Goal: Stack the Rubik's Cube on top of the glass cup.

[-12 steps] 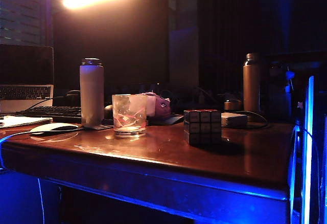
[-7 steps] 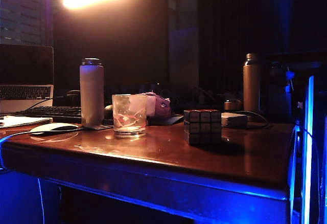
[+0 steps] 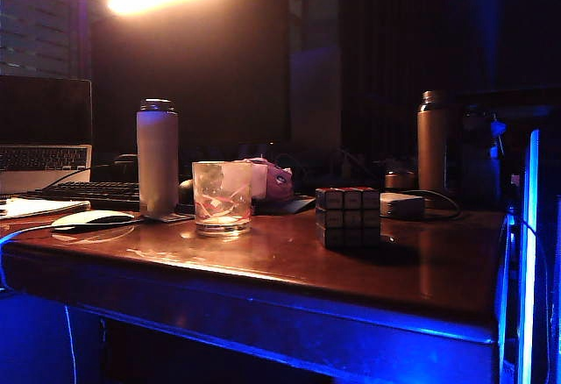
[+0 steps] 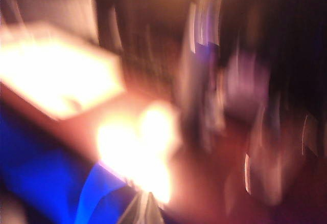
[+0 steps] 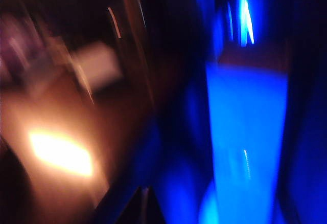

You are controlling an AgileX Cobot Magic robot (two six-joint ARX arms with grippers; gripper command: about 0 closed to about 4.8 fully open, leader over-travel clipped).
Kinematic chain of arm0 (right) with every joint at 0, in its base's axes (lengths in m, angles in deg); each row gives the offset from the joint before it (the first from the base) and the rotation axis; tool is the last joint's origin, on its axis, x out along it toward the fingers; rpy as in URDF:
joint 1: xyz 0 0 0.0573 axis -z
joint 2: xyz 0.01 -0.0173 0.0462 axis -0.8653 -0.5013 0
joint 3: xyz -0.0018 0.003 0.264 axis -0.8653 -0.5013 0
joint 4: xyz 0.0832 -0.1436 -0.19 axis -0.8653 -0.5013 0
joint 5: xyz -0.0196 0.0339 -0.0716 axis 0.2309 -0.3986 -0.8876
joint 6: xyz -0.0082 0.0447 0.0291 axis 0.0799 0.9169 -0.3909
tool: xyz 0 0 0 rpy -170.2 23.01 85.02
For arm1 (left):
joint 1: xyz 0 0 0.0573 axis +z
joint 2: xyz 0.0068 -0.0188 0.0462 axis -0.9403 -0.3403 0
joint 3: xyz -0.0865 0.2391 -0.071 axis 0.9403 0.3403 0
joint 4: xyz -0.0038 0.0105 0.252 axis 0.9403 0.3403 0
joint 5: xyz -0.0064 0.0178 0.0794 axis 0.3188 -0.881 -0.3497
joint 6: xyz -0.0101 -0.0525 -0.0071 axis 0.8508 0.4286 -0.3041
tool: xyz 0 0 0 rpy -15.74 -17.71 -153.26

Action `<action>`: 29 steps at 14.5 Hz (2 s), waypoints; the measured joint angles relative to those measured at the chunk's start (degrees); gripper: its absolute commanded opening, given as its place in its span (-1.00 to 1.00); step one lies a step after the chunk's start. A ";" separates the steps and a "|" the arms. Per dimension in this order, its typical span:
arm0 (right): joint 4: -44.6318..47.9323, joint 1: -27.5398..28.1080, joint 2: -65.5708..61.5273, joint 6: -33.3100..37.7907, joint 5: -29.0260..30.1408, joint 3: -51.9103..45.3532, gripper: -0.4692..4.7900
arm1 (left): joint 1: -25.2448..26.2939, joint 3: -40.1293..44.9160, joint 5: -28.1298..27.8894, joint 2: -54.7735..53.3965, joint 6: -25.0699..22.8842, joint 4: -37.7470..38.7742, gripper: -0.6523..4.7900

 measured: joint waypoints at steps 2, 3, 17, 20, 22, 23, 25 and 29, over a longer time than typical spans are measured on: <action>1.14 0.00 -2.99 -0.37 -0.46 4.55 -0.82 | 0.00 -7.65 -2.49 -4.22 -0.74 -0.68 -0.77; 1.22 0.00 -6.25 -0.44 -0.44 6.80 -0.82 | 0.00 -12.02 -0.98 -8.94 -1.97 -0.31 -0.77; -7.34 -10.47 -78.66 -7.10 17.46 53.81 -0.82 | -5.55 -63.47 20.65 -59.78 -25.11 30.56 -0.77; -6.95 -15.08 -89.11 -5.57 20.65 56.61 -0.44 | -5.55 -63.49 20.33 -59.71 -25.14 30.56 -0.77; -6.16 -17.97 -92.87 -4.04 20.81 56.63 1.00 | -5.55 -63.49 20.37 -59.71 -25.14 30.56 -0.77; -5.07 -19.17 -93.74 -3.17 20.76 56.65 1.00 | -5.55 -63.47 20.37 -59.71 -25.14 30.56 -0.77; -2.36 -20.81 -95.32 0.50 20.46 57.00 1.00 | -5.55 -63.47 20.50 -59.71 -25.14 30.56 -0.77; 0.61 -22.58 -97.88 2.60 17.57 56.98 1.00 | -5.55 -63.49 22.27 -59.69 -25.14 30.56 -0.77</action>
